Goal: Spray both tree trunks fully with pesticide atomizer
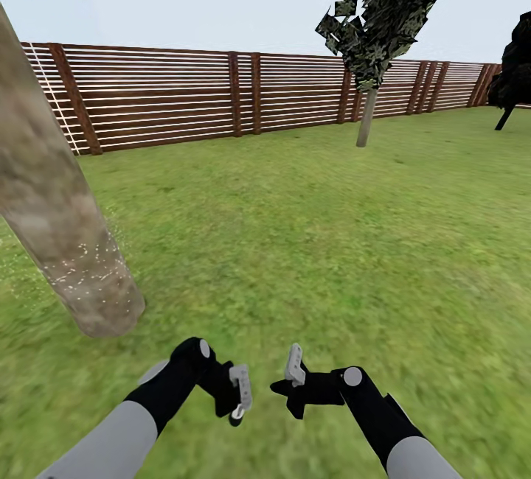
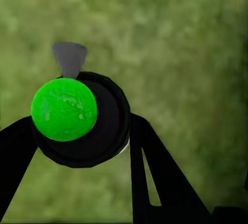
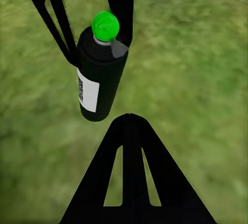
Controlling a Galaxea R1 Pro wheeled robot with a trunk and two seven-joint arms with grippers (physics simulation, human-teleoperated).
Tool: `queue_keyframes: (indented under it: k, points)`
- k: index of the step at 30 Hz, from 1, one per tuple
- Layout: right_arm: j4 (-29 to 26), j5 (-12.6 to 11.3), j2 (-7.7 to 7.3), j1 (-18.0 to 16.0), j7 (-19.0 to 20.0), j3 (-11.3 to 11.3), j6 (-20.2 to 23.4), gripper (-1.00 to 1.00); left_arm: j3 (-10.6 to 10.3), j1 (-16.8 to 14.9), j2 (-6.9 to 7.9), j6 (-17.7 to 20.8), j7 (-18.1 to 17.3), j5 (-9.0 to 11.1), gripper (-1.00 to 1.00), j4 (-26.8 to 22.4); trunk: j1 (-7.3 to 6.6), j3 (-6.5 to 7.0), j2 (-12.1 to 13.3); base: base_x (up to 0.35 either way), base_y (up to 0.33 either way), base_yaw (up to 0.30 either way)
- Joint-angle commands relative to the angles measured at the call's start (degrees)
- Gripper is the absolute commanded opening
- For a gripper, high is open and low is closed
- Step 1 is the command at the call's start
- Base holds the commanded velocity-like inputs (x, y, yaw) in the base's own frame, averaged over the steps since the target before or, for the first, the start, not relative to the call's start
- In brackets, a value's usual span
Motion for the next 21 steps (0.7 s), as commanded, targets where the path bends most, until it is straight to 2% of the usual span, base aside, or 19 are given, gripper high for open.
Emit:
queue_keyframes:
  k: [1, 7, 21]
  points:
    - [-0.05, 0.6, 0.02, -0.02, 0.04, -0.07, -0.51, -1.0, -0.27, -0.04, -0.26, 0.6, -0.28, -0.29, -1.0, -0.07, -0.01, -0.05, -0.02, 0.0, 0.0, 0.0]
    - [-0.05, 0.6, 0.02, -0.02, 0.04, -0.07, -0.51, -1.0, -0.46, -0.01, -1.86, 0.6, -0.28, -0.59, -1.0, -0.01, -0.01, -0.05, -0.02, 0.0, 0.0, 0.0]
    - [-1.2, 0.6, 1.58, -0.02, 0.13, 0.01, -0.51, -1.0, -0.46, 0.03, -2.03, 0.6, -0.18, -0.6, -1.0, 0.0, -0.01, -0.05, -0.02, 0.0, 0.0, 0.0]
